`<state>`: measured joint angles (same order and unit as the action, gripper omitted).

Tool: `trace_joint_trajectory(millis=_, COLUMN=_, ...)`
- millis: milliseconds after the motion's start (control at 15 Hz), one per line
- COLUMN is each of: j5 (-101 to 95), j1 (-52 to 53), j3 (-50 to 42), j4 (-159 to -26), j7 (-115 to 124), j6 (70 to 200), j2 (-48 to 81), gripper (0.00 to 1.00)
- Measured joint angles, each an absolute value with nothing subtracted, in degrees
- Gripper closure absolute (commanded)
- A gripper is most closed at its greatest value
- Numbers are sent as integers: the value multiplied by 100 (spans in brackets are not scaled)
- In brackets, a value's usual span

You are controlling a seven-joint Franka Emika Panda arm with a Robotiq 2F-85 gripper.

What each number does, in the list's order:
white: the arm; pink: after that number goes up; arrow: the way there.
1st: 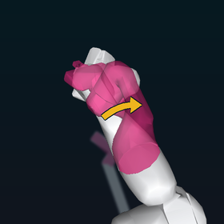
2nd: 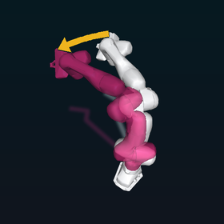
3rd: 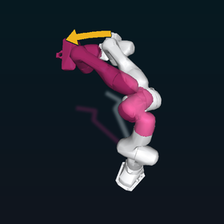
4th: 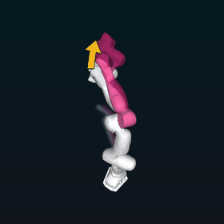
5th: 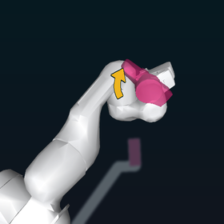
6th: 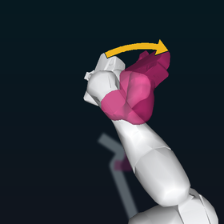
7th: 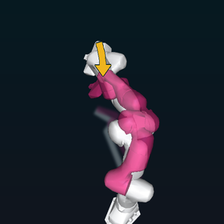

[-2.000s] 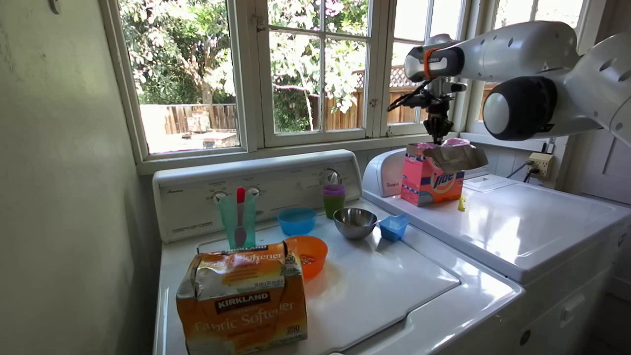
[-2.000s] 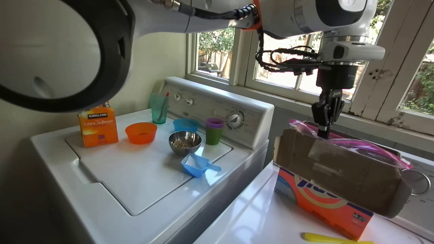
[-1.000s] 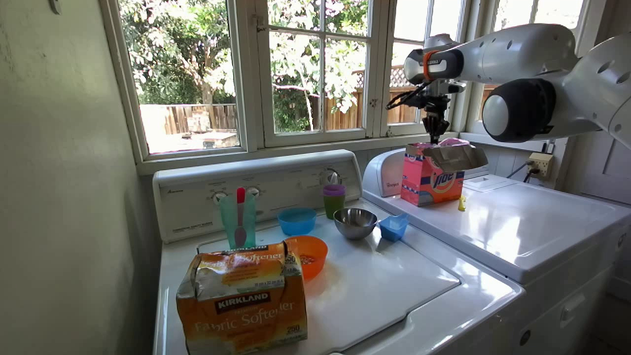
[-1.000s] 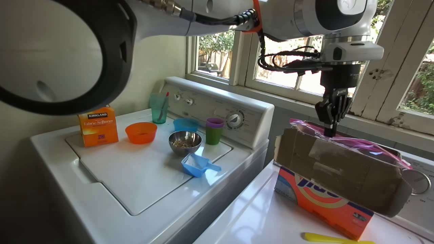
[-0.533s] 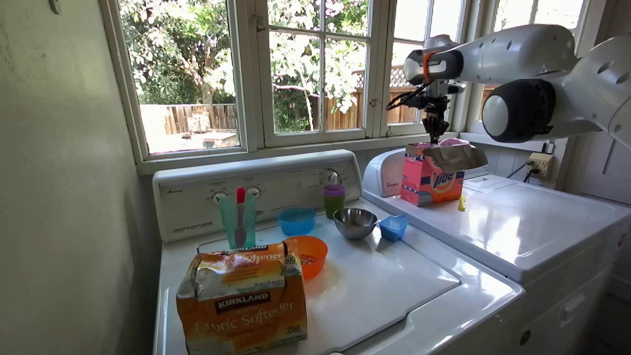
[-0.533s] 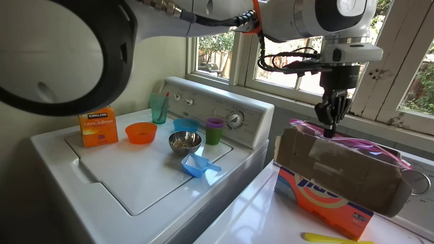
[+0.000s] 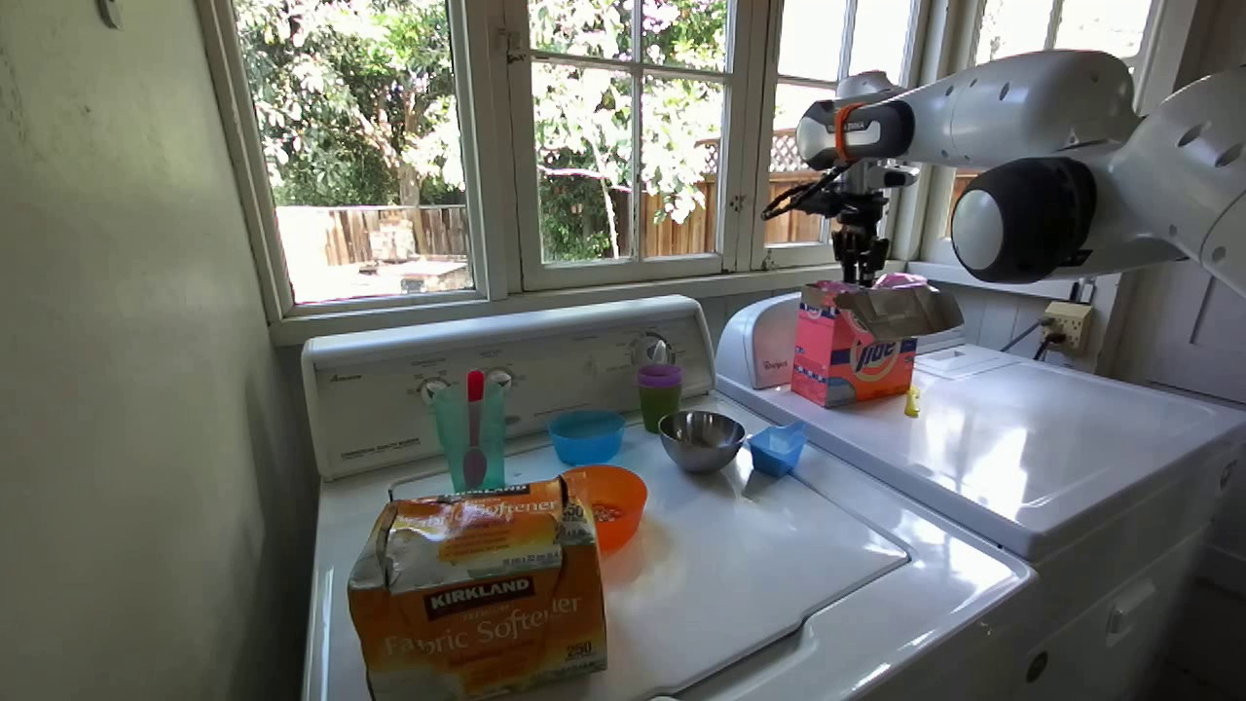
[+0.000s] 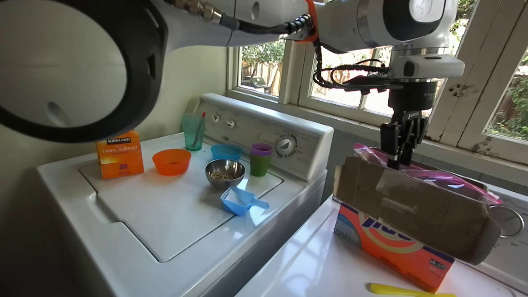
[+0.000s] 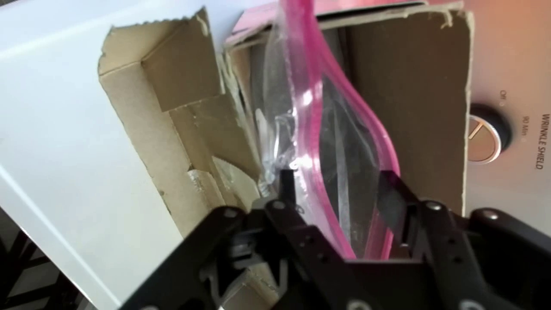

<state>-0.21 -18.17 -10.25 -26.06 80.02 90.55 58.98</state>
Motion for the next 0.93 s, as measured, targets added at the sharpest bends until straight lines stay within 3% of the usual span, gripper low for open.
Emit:
trace_joint_trajectory(millis=133, j5=-21, j1=-1817, j3=-1025, j4=-2606, j7=8002, j6=9053, j2=5898, gripper=2)
trace_joint_trajectory(millis=200, j5=-21, j1=-1817, j3=-1025, j4=-2606, j7=8002, j6=9053, j2=5898, gripper=0)
trace_joint_trajectory(millis=867, j5=-21, j1=-1817, j3=-1025, j4=-2606, j7=8002, j6=9053, j2=5898, gripper=0)
trace_joint_trajectory(millis=933, j5=-21, j1=-1817, j3=-1025, j4=-2605, j7=8002, j6=9053, j2=5897, gripper=3)
